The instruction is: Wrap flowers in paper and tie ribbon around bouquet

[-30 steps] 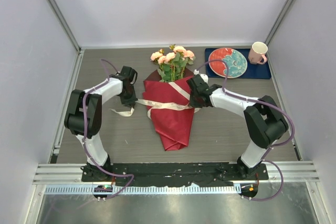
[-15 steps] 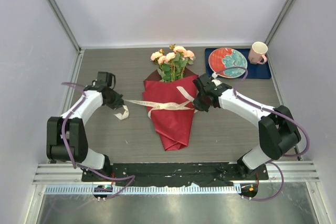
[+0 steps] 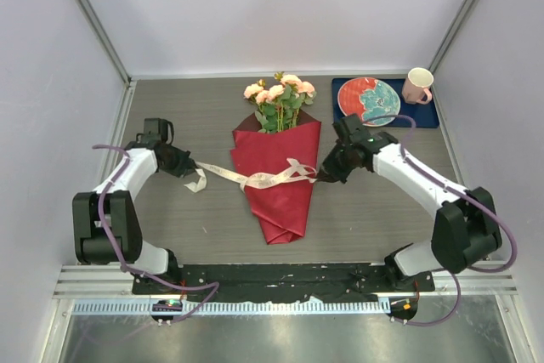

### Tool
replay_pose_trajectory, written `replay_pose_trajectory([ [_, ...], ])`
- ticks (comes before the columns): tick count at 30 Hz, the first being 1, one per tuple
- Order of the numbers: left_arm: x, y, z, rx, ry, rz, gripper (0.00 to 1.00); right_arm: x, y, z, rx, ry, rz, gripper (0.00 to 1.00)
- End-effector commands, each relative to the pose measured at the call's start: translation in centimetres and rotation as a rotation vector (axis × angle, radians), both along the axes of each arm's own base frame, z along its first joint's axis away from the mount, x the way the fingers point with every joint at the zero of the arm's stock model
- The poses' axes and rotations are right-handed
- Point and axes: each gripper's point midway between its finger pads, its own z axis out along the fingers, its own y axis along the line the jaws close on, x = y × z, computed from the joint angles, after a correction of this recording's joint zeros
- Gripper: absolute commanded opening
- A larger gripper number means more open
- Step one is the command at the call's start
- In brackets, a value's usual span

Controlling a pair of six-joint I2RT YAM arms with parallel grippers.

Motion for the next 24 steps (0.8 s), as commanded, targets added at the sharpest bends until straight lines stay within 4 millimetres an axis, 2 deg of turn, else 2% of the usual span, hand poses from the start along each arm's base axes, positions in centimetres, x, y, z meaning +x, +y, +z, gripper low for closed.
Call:
replay_pose_trajectory([
  [1,0.9,0.8,2.1,-0.002,-0.076,0.062,0.00,0.7,-7.3,0.0,-0.132,-0.013,-0.213,0.00],
  [2,0.8,1.3,1.9,0.011,-0.072,0.084,0.00,1.5,-9.7,-0.3,-0.221,-0.056,-0.292,0.00],
  [4,0.1,2.5,1.2,0.020,-0.041,0.158,0.00,1.9,-12.2,-1.3,-0.271,-0.044,-0.409,0.00],
  [5,-0.1,4.4,0.9,0.060,-0.031,0.222,0.00,2.2,-13.6,-1.8,-0.325,-0.053,-0.464,0.00],
  [7,-1.2,5.7,0.0,0.045,0.014,0.301,0.00,3.1,-15.1,-2.5,-0.361,-0.080,-0.569,0.00],
  [9,-1.9,8.4,-0.4,0.074,0.030,0.398,0.00,4.8,-17.5,-2.9,-0.444,-0.148,-0.662,0.00],
  [11,-2.7,11.4,-0.9,0.125,0.051,0.488,0.00,5.5,-20.2,-3.9,-0.486,-0.140,-0.750,0.00],
  [13,-3.8,13.3,-1.8,0.129,0.080,0.535,0.00,6.0,-21.0,-6.3,-0.431,-0.078,-0.790,0.00],
  [14,-4.3,14.2,-2.1,0.131,0.091,0.557,0.00,6.2,-22.8,-7.0,-0.420,-0.058,-0.855,0.00],
  [15,-5.6,16.6,-2.5,0.160,0.115,0.630,0.00,6.4,-23.8,-7.4,-0.441,-0.061,-0.883,0.00],
  [16,-6.3,17.5,-2.6,0.172,0.125,0.650,0.00,6.3,-24.3,-7.9,-0.465,-0.052,-0.885,0.00],
  [17,-6.9,18.7,-2.6,0.170,0.120,0.679,0.00,6.2,-26.0,-8.0,-0.473,-0.046,-0.931,0.00],
  [18,-7.9,20.4,-2.5,0.173,0.122,0.732,0.00,6.8,-26.7,-7.9,-0.452,-0.071,-0.957,0.00],
  [19,-8.5,21.5,-2.4,0.191,0.127,0.758,0.00,6.2,-26.9,-8.9,-0.428,-0.044,-0.967,0.00],
  [21,-9.3,22.9,-2.2,0.209,0.125,0.780,0.00,6.3,-28.3,-9.6,-0.410,-0.032,-1.014,0.00],
  [22,-10.2,24.1,-2.1,0.221,0.127,0.817,0.00,6.9,-28.8,-9.6,-0.417,-0.036,-1.020,0.00],
  [24,-10.9,25.1,-2.1,0.227,0.131,0.838,0.00,7.3,-30.4,-9.3,-0.423,-0.050,-1.058,0.00],
])
